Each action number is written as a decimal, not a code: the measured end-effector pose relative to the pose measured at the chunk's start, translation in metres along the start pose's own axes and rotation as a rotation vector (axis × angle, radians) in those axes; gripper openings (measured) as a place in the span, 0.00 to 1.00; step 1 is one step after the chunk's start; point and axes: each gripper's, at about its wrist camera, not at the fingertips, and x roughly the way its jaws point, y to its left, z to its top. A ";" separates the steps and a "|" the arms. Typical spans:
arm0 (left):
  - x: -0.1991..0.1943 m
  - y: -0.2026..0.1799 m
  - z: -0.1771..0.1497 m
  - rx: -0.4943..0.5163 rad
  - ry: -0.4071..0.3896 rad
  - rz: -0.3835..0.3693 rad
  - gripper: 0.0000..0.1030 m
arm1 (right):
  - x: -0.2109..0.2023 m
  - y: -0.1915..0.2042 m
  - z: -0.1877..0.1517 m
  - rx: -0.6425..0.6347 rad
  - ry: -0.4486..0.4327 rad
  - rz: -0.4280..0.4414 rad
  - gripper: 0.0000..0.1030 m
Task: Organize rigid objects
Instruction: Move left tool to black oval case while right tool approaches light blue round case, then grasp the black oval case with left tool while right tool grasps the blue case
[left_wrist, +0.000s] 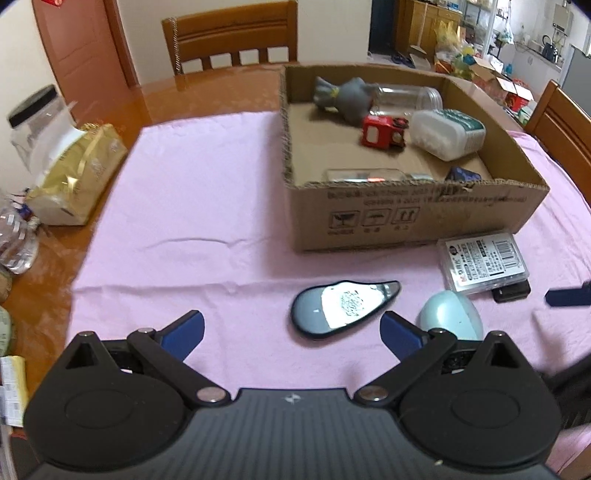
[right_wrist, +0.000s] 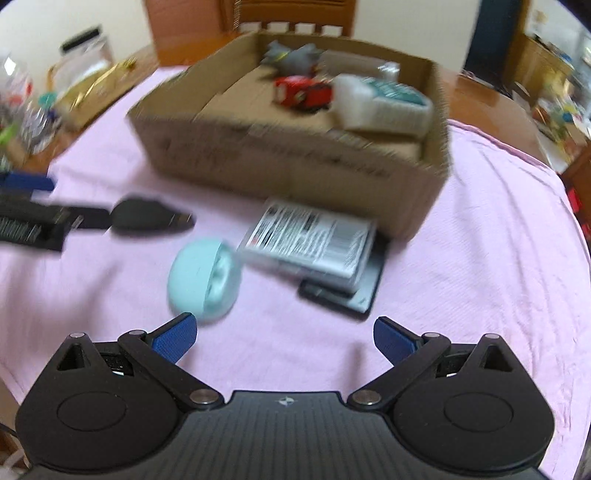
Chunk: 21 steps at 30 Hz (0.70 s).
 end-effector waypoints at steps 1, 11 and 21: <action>0.003 -0.002 0.001 -0.001 0.004 -0.008 0.98 | 0.001 0.004 -0.003 -0.022 0.002 0.003 1.00; 0.038 -0.029 0.015 -0.034 0.024 -0.008 0.98 | 0.010 0.024 -0.022 -0.171 0.009 0.057 1.00; 0.046 -0.034 0.012 -0.012 0.039 0.090 0.98 | 0.008 0.023 -0.028 -0.214 -0.030 0.084 1.00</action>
